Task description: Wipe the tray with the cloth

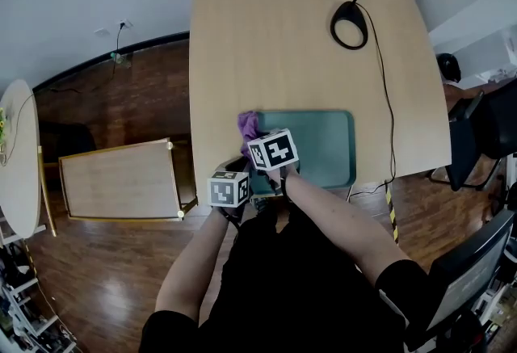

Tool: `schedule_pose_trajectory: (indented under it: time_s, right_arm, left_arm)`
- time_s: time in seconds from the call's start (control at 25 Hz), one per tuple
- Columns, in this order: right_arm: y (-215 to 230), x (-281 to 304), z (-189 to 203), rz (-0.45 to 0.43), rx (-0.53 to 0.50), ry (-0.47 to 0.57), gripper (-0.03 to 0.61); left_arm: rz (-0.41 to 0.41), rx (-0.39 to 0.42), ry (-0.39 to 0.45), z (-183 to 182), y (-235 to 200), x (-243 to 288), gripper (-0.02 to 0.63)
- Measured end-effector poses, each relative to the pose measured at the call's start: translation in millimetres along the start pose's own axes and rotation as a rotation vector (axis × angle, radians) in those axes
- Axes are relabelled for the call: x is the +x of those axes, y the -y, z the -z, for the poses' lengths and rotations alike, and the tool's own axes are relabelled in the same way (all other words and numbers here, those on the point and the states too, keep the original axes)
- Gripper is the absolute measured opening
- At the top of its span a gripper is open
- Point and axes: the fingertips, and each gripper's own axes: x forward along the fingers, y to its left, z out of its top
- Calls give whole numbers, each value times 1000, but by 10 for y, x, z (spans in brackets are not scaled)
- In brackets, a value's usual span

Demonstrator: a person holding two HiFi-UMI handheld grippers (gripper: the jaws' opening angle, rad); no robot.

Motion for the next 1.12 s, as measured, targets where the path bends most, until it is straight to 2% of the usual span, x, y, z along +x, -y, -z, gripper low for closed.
schedule_pose_trajectory:
  time_s: [0.12,0.32,0.6,0.68,0.84,0.88,1.0,1.12]
  right_arm:
    - [42,7,-7,23,1,7,74]
    - [446,-286,144,94,21,20,74]
    - [1671,-1075,599,252,160,64,74]
    - [2042,-1305,720,306,199,68,74]
    - [2557,-1562,783,361,234,100,72]
    - [2650,-1591,756,365,241,115,71]
    - [2857,-1612,622,356,258,146,70]
    - [2891,-1582,512,347,262,129,69]
  left_arm:
    - [-1,8,1,-12,-31,-2,66]
    - [-29,7,0,8,-82,-2,64]
    - [-67,-17,10,9,-136,4,60]
    - [-84,-46,16,10,-162,3,57]
    - [-51,-196,38,-5,-95,106,41]
    - [-47,-195,35,-27,-46,151,41]
    - [-76,-102,9,-125,76,270,51]
    - [-91,-84,-4,-175,122,318,52]
